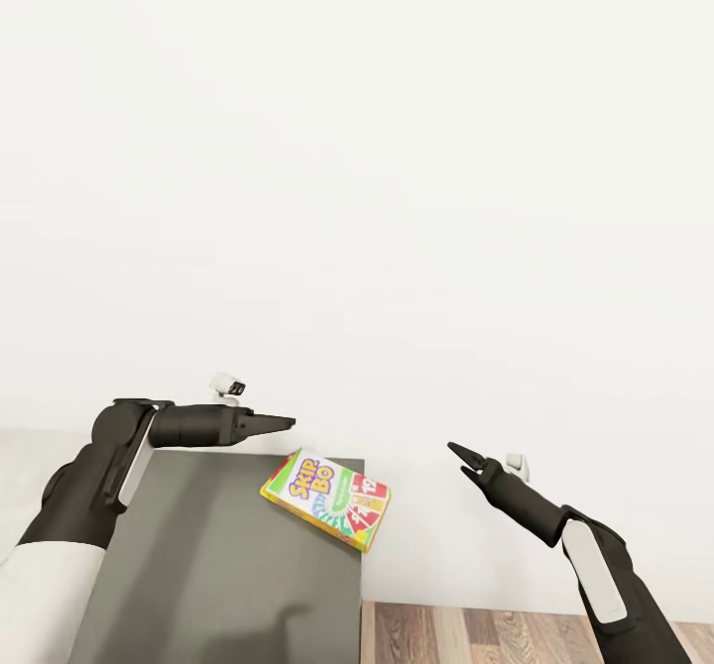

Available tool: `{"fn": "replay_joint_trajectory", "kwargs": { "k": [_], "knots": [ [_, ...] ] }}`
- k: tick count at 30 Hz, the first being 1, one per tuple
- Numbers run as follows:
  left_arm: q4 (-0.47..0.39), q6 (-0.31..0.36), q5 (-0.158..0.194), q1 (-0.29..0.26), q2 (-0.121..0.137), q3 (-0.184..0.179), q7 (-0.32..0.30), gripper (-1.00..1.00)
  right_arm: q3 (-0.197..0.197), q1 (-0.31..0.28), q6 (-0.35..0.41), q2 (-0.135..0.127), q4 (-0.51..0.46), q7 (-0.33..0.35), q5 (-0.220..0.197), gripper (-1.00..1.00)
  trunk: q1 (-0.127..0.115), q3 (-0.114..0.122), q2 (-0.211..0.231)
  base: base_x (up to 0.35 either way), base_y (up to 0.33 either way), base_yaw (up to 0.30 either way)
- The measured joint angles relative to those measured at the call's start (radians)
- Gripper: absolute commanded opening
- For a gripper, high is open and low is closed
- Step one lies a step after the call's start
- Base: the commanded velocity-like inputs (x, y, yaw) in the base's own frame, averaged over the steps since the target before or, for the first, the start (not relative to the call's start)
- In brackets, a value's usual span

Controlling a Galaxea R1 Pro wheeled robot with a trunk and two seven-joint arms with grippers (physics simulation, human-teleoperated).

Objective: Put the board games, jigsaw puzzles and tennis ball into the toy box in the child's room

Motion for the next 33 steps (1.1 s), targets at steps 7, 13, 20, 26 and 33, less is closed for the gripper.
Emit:
{"fn": "replay_joint_trajectory", "kwargs": {
  "k": [7,13,20,26,33],
  "knots": [
    [0.0,0.0,0.0,0.0,0.0,0.0,0.0,1.0,0.005,0.001,-0.004,0.003,0.001,-0.008,0.005,1.0,0.027,-0.022,-0.049,0.0,0.0,0.0],
    [0.0,0.0,0.0,0.0,0.0,0.001,0.0,1.0,0.009,0.001,-0.007,0.004,0.002,-0.012,0.006,1.0,0.05,-0.041,-0.091,0.0,0.0,0.0],
    [0.0,0.003,0.001,0.0,0.001,0.001,0.0,1.0,0.01,-0.002,-0.024,0.005,0.004,-0.02,-0.001,1.0,0.077,-0.063,-0.14,0.0,0.0,0.0],
    [-0.014,0.009,0.008,0.0,0.0,-0.004,0.0,1.0,0.011,-0.021,0.113,0.024,0.016,-0.016,-0.014,1.0,0.1,-0.081,-0.182,0.0,0.0,0.0],
    [-0.151,0.01,0.046,0.036,0.011,-0.003,0.0,1.0,0.011,-0.06,0.216,0.064,0.069,-0.024,-0.019,1.0,0.127,-0.103,-0.231,0.0,0.0,0.0]
  ]
}}
